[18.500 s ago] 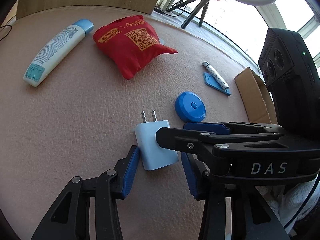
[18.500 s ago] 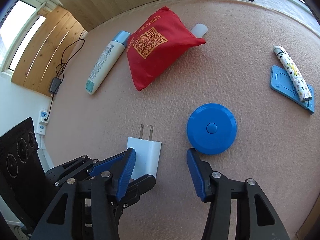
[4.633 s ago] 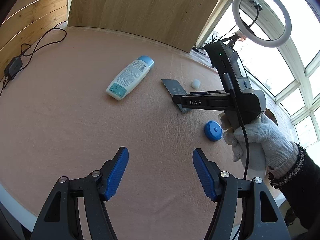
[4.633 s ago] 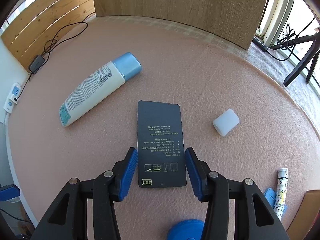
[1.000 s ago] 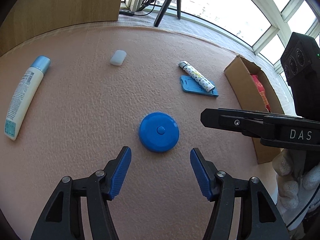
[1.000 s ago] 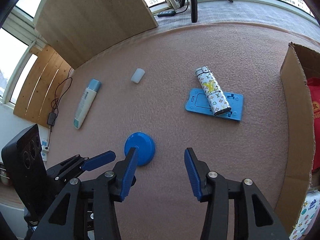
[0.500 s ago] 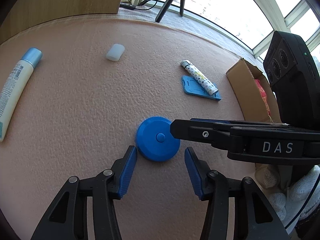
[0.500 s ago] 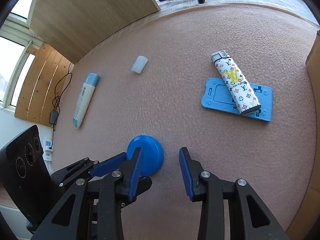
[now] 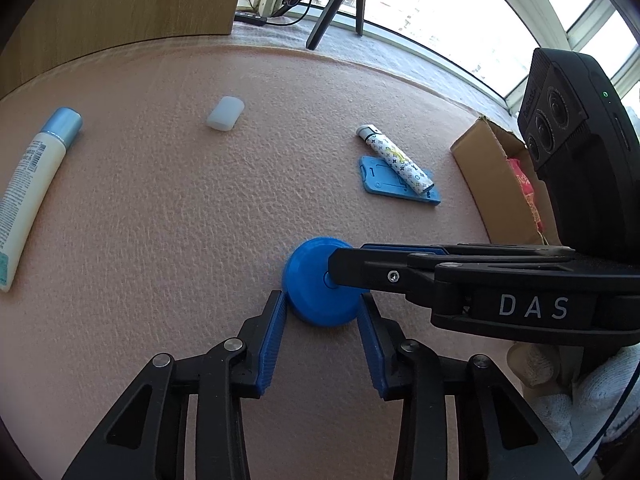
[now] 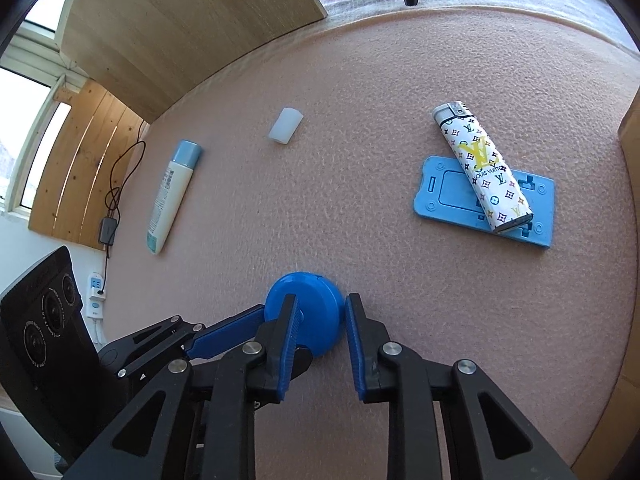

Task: Organize objects
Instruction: 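Close the right gripper on the blue tape measure, then carry the blue tape measure over the box with the right gripper, then lower the tape measure into the box and open the right gripper, then move the right tool to the patterned lighter on the blue stand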

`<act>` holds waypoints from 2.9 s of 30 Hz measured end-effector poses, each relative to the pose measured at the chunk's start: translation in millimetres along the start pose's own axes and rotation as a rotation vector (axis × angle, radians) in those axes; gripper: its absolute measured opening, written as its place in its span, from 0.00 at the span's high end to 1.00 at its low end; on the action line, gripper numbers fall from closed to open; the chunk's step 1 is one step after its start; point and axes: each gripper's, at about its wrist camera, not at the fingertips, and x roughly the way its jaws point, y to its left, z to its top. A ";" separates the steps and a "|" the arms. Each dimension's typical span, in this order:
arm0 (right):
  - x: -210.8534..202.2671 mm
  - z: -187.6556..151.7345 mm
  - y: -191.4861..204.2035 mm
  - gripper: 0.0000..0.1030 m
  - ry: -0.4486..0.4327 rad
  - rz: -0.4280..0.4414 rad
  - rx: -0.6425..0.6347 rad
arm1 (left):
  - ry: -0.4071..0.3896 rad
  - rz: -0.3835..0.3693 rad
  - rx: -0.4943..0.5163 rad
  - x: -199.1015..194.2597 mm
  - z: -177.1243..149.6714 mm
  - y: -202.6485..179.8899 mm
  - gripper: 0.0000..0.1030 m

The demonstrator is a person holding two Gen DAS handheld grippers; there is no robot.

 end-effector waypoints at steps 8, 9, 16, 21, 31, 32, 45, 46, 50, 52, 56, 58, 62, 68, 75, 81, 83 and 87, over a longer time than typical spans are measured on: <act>-32.6 -8.4 -7.9 0.79 -0.052 -0.004 0.015 | -0.032 -0.006 0.040 -12.6 4.9 -27.4 0.61; -38.4 -9.8 -10.1 0.79 -0.062 -0.005 0.019 | -0.036 -0.008 0.048 -14.2 5.6 -32.2 0.61; -79.4 -23.4 -30.6 0.79 -0.129 -0.023 0.059 | -0.050 -0.038 0.109 -19.5 11.8 -76.8 0.61; -114.1 -36.8 -51.7 0.79 -0.181 -0.044 0.094 | -0.051 -0.079 0.170 -19.0 15.5 -118.8 0.61; -171.4 -74.4 -107.7 0.79 -0.254 -0.095 0.188 | -0.013 -0.176 0.290 -4.2 10.8 -204.0 0.61; -174.6 -77.7 -113.3 0.79 -0.258 -0.101 0.199 | -0.005 -0.185 0.302 -1.5 9.4 -211.3 0.61; -207.2 -104.4 -166.6 0.79 -0.299 -0.153 0.282 | 0.060 -0.255 0.406 25.7 -2.2 -280.4 0.61; -208.8 -105.6 -169.0 0.79 -0.299 -0.153 0.284 | 0.058 -0.257 0.410 25.6 -3.0 -283.0 0.61; -215.0 -109.9 -176.8 0.71 -0.314 -0.170 0.298 | 0.053 -0.250 0.414 25.6 -3.0 -286.3 0.61; -216.7 -111.1 -179.3 0.68 -0.322 -0.173 0.306 | 0.052 -0.243 0.410 25.1 -2.2 -284.3 0.61; -215.8 -111.4 -179.6 0.66 -0.321 -0.165 0.310 | 0.040 -0.233 0.403 20.2 -1.9 -277.1 0.61; -214.8 -110.7 -176.2 0.64 -0.323 -0.159 0.305 | 0.035 -0.228 0.396 16.8 -2.2 -272.4 0.61; -211.3 -106.1 -163.9 0.57 -0.327 -0.140 0.280 | 0.026 -0.215 0.376 9.6 -3.2 -258.9 0.61; -202.0 -93.7 -132.5 0.56 -0.336 -0.126 0.204 | 0.009 -0.164 0.318 -5.2 -4.3 -218.4 0.61; -179.6 -64.0 -98.6 0.56 -0.321 -0.080 0.140 | -0.022 -0.095 0.197 -25.9 0.2 -149.1 0.61; -152.0 -35.0 -70.1 0.53 -0.274 -0.056 0.081 | -0.046 -0.017 0.103 -45.3 -0.6 -87.3 0.61; -145.0 -25.6 -62.2 0.53 -0.268 -0.065 0.068 | -0.060 0.005 0.074 -52.6 0.7 -68.3 0.61; -132.9 -5.1 -49.9 0.53 -0.246 -0.058 0.056 | -0.082 0.045 0.049 -65.0 11.9 -37.2 0.61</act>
